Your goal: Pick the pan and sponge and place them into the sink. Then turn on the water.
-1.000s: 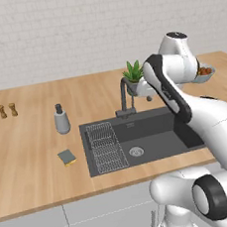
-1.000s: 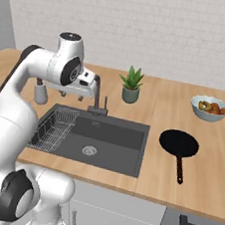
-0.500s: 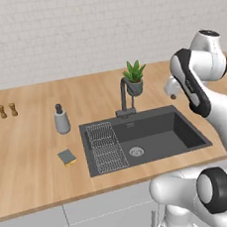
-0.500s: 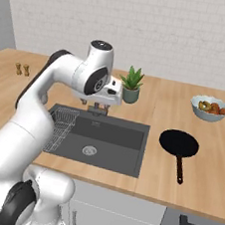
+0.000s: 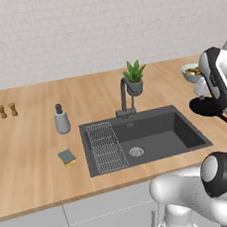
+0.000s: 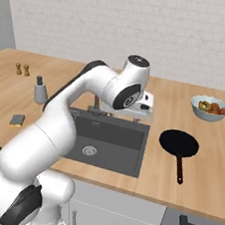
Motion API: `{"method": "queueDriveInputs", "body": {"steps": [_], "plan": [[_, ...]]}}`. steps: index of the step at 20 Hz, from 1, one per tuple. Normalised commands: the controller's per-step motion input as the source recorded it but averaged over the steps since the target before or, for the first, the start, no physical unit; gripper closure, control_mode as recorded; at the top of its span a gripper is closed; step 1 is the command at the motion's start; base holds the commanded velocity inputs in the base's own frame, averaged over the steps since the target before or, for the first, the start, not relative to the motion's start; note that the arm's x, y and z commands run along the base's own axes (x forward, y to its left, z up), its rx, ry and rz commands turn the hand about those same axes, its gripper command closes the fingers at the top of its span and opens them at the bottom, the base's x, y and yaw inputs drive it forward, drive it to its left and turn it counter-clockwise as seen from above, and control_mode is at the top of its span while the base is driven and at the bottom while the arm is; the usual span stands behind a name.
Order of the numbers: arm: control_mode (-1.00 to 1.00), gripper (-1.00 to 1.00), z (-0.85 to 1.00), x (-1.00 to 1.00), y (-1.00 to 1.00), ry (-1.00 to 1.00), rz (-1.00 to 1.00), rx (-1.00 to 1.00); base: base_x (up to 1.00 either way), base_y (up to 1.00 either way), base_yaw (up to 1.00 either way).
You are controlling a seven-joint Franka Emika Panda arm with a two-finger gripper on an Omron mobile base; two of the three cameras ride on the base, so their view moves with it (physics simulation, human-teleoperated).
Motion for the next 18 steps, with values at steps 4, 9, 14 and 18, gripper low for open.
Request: {"method": "queueDriveInputs", "body": {"steps": [4, 9, 14, 18], "plan": [[-1.0, -1.0, -0.24, -0.01, -0.69, 0.07, 0.0, -0.01, 0.0, 0.0, 0.0], [-1.0, -1.0, -0.5, 0.0, -0.46, 0.06, 0.0, -0.08, 0.0, 0.0, 0.0], [-1.0, -1.0, -0.48, 0.0, -0.29, 0.07, -0.07, -0.06, 0.0, 0.0, 0.0], [-1.0, -1.0, -0.4, 0.0, -0.41, 0.05, -0.1, 0.0, 0.0, 0.0, 0.0]]}}
